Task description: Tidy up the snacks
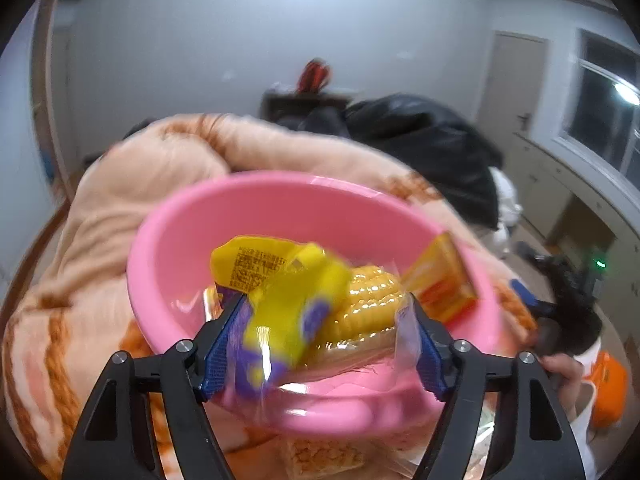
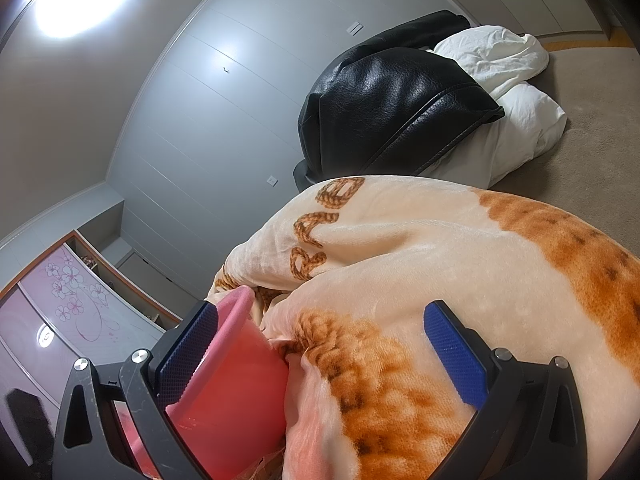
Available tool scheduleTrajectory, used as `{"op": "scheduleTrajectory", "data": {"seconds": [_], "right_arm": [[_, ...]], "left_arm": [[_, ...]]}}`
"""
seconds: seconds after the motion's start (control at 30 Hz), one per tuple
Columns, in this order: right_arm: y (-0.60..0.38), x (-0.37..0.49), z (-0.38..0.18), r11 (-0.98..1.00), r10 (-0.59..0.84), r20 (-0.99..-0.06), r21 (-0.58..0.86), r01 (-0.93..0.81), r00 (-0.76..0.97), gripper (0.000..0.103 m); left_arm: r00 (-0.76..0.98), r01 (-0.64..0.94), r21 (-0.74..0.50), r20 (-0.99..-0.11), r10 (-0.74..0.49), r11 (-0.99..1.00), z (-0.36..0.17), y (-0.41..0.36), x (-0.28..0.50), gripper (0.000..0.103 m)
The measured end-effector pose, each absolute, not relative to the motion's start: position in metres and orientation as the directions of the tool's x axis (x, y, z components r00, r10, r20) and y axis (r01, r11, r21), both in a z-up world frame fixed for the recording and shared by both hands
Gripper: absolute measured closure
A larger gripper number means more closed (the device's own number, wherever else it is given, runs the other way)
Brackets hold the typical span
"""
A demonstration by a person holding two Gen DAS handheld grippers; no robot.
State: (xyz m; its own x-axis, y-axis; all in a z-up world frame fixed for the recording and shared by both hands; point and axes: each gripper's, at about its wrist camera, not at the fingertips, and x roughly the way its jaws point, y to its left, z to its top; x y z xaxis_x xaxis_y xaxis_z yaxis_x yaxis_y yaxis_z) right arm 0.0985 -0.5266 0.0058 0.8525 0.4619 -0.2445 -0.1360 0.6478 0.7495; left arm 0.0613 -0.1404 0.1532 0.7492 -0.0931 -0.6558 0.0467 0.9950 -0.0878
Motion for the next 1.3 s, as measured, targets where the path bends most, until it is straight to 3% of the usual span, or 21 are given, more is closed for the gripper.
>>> {"op": "scheduleTrajectory", "data": {"seconds": [0.1, 0.37, 0.53, 0.67, 0.73, 0.77, 0.8, 0.87, 0.9, 0.97, 1.3], "right_arm": [[-0.527, 0.099, 0.006, 0.648, 0.462, -0.245, 0.75, -0.136, 0.853, 0.0], [-0.525, 0.098, 0.006, 0.647, 0.463, -0.244, 0.75, -0.137, 0.852, 0.0], [-0.526, 0.098, 0.006, 0.649, 0.462, -0.246, 0.749, -0.136, 0.852, 0.0], [-0.525, 0.098, 0.006, 0.65, 0.462, -0.247, 0.748, -0.136, 0.852, 0.0], [-0.525, 0.098, 0.006, 0.649, 0.462, -0.246, 0.748, -0.136, 0.852, 0.0], [-0.525, 0.098, 0.006, 0.649, 0.462, -0.246, 0.748, -0.136, 0.852, 0.0], [-0.525, 0.098, 0.006, 0.649, 0.462, -0.246, 0.748, -0.136, 0.852, 0.0], [-0.525, 0.098, 0.006, 0.65, 0.462, -0.247, 0.748, -0.136, 0.852, 0.0], [-0.526, 0.098, 0.006, 0.649, 0.463, -0.246, 0.748, -0.136, 0.852, 0.0], [-0.525, 0.098, 0.006, 0.65, 0.462, -0.246, 0.748, -0.136, 0.852, 0.0], [-0.526, 0.098, 0.007, 0.652, 0.463, -0.25, 0.746, -0.135, 0.851, 0.0]], "left_arm": [[0.766, 0.022, -0.03, -0.642, -0.036, 0.999, 0.152, -0.143, 0.053, 0.028], [0.848, 0.037, -0.009, -0.529, -0.036, 0.999, 0.166, -0.142, 0.035, 0.027], [0.913, -0.047, -0.129, -0.407, -0.009, 0.991, 0.161, -0.105, 0.012, 0.021], [0.923, -0.142, -0.351, -0.384, -0.004, 0.925, 0.133, -0.054, -0.002, 0.021], [0.921, -0.188, -0.498, -0.389, -0.024, 0.846, 0.106, -0.023, -0.003, 0.02], [0.913, -0.217, -0.55, -0.407, -0.032, 0.806, 0.091, -0.01, 0.0, 0.006], [0.923, -0.219, -0.615, -0.383, -0.044, 0.757, 0.073, 0.006, -0.001, 0.0], [0.904, -0.304, -0.613, -0.427, 0.018, 0.729, 0.053, 0.021, 0.002, 0.0], [0.87, -0.383, -0.608, -0.491, 0.049, 0.695, 0.041, 0.029, 0.007, 0.0], [0.831, -0.442, -0.674, -0.557, -0.013, 0.592, 0.024, 0.045, 0.014, 0.0], [0.825, -0.437, -0.641, -0.564, -0.002, 0.631, 0.018, 0.038, 0.02, 0.0]]}}
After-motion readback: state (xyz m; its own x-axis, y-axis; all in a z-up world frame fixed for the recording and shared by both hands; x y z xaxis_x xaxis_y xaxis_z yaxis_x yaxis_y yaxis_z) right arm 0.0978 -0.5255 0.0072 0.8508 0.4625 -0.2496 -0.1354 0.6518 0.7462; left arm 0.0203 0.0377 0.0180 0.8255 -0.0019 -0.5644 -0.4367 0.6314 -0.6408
